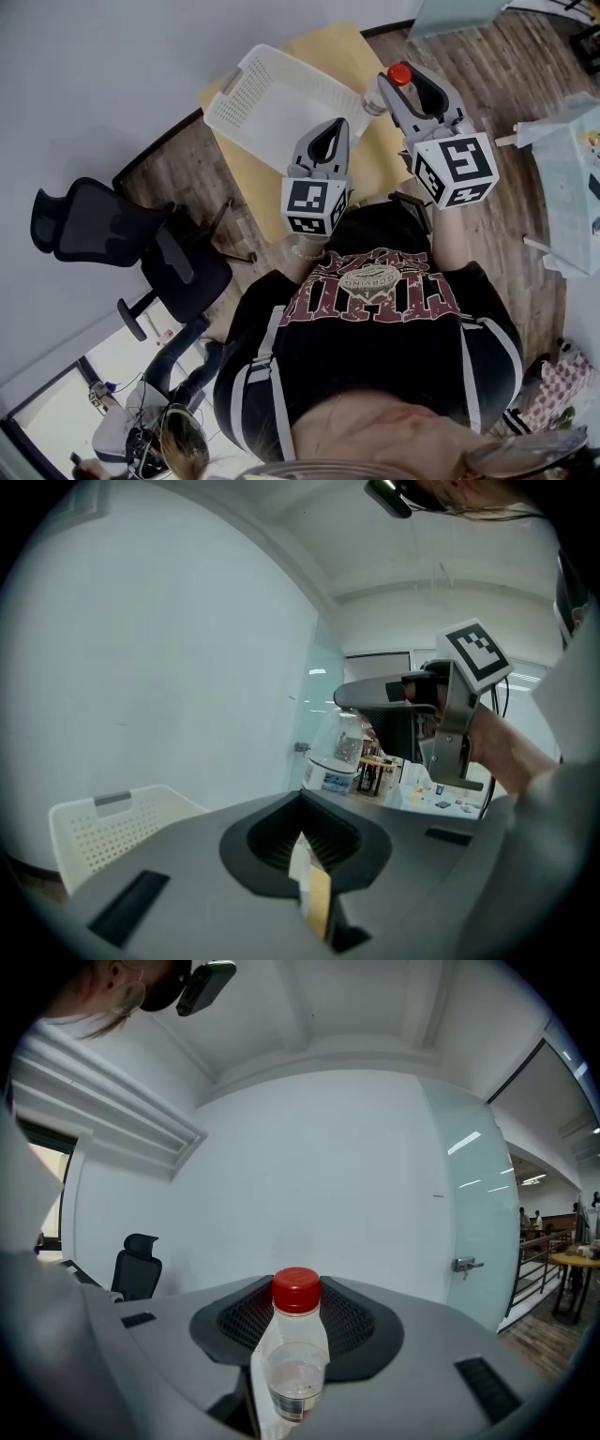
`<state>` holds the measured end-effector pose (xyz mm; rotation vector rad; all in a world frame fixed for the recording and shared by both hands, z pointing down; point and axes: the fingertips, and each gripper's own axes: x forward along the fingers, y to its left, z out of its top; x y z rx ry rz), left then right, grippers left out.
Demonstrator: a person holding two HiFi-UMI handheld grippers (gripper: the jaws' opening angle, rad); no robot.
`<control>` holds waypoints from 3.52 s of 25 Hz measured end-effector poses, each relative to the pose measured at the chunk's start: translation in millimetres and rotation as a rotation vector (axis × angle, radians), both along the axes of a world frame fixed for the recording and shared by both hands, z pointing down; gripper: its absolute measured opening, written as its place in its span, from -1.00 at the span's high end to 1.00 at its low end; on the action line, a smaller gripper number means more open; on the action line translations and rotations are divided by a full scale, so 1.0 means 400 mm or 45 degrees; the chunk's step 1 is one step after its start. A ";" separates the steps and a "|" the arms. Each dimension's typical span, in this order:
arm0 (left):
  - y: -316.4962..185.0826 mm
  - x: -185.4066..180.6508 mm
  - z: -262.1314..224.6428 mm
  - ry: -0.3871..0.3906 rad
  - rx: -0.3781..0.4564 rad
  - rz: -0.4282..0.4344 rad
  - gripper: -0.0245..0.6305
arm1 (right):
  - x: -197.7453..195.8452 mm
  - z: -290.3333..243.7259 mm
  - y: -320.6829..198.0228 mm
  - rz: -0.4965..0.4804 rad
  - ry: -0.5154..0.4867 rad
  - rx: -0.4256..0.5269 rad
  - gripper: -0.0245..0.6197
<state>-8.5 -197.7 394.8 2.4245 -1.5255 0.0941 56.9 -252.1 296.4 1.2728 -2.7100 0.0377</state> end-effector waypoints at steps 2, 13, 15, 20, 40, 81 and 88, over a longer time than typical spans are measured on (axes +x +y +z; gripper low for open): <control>0.000 0.015 0.000 0.004 -0.002 0.015 0.78 | 0.021 -0.002 0.002 0.020 -0.001 0.000 0.44; 0.010 0.090 0.007 0.004 -0.019 0.087 0.78 | 0.118 0.028 0.013 0.112 0.005 -0.035 0.44; 0.015 0.097 0.008 0.001 -0.023 0.092 0.78 | 0.128 0.040 0.014 0.119 0.005 -0.048 0.44; 0.023 0.109 0.010 -0.009 -0.029 0.098 0.78 | 0.147 0.082 0.014 0.129 0.011 -0.080 0.44; 0.052 0.096 0.014 -0.051 -0.035 0.068 0.78 | 0.130 0.275 0.004 0.070 0.063 -0.176 0.44; -0.007 0.017 0.047 -0.053 -0.079 -0.009 0.78 | 0.080 0.626 -0.051 0.021 0.196 -0.424 0.44; -0.013 0.019 0.050 -0.053 -0.083 -0.006 0.78 | 0.086 0.638 -0.049 0.019 0.202 -0.430 0.44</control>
